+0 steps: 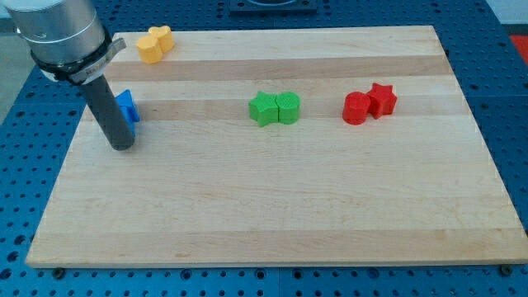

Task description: Move the red star to the top center of the board

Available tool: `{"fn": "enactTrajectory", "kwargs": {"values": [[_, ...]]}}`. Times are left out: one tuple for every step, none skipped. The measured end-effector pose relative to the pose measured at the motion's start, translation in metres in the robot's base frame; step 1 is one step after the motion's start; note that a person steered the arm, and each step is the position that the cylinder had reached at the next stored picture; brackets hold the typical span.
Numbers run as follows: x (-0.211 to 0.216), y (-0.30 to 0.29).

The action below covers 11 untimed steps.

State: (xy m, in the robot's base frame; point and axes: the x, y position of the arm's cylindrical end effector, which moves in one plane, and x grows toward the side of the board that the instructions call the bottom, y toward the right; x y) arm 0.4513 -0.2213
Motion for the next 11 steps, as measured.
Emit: {"fn": "enactTrajectory", "kwargs": {"values": [[0.0,0.0],[0.004,0.009],[0.01,0.065],[0.01,0.148],[0.015,0.229],[0.022,0.307],[0.02,0.364],[0.007,0.39],[-0.014,0.395],[-0.034,0.403],[-0.052,0.409]]}}
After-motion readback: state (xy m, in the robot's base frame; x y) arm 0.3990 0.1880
